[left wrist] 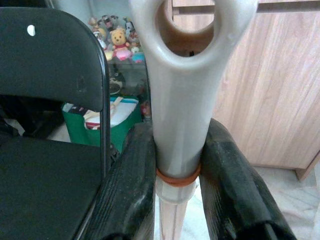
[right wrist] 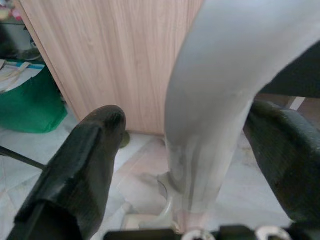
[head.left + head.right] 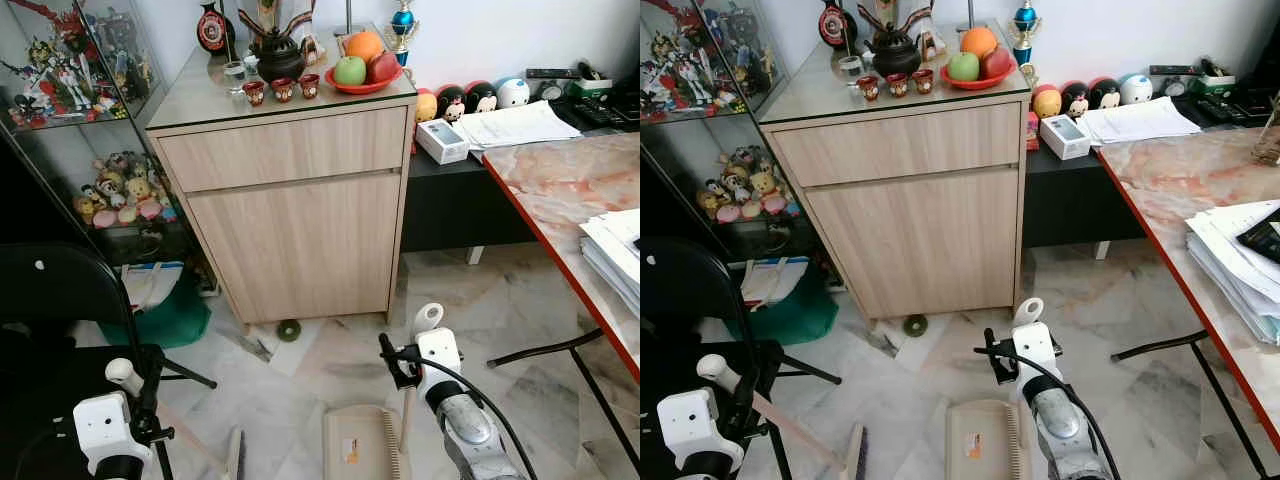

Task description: Sweep floor

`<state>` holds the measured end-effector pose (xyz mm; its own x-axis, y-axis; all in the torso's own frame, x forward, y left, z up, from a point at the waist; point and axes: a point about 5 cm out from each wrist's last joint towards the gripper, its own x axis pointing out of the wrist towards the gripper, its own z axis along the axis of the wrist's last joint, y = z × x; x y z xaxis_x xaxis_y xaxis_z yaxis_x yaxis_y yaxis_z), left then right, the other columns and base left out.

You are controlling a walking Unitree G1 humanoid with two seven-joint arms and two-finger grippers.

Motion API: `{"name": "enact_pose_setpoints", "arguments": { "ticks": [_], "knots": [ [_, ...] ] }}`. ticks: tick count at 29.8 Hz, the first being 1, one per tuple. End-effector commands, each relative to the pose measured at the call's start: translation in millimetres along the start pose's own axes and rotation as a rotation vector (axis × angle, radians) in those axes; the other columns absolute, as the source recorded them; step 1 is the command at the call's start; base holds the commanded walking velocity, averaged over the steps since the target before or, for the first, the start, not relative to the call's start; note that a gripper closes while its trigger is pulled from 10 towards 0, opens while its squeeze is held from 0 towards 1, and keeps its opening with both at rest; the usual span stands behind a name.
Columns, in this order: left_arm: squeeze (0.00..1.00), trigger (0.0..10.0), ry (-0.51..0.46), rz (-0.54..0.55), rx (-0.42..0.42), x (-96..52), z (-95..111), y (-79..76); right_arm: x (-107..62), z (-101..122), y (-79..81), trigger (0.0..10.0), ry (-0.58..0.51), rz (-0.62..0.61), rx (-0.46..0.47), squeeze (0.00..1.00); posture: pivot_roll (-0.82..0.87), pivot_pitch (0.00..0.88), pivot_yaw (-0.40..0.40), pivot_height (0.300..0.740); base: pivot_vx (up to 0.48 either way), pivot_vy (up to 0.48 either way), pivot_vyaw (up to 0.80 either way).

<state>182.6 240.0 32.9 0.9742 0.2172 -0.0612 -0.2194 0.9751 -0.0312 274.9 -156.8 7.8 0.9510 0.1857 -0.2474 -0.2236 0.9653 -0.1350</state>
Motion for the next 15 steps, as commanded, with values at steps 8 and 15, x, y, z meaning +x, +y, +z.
{"name": "enact_pose_setpoints", "arguments": {
  "ticks": [8, 15],
  "knots": [
    [0.00, 10.0, -0.035, 0.005, 0.019, 1.1, 5.0, 1.2, 2.4, 2.3, 4.3, 0.0, -0.012, 0.016, 0.004, 0.00, -0.19, 0.012, 0.127, 0.740, 0.000, 0.000, 0.00],
    [0.00, 10.0, -0.030, 0.004, 0.015, 0.5, 3.9, 0.5, 2.4, 1.9, 4.7, 0.0, -0.010, 0.018, 0.006, 0.00, -0.19, 0.014, 0.126, 0.740, 0.000, 0.000, 0.00]
  ]
}}
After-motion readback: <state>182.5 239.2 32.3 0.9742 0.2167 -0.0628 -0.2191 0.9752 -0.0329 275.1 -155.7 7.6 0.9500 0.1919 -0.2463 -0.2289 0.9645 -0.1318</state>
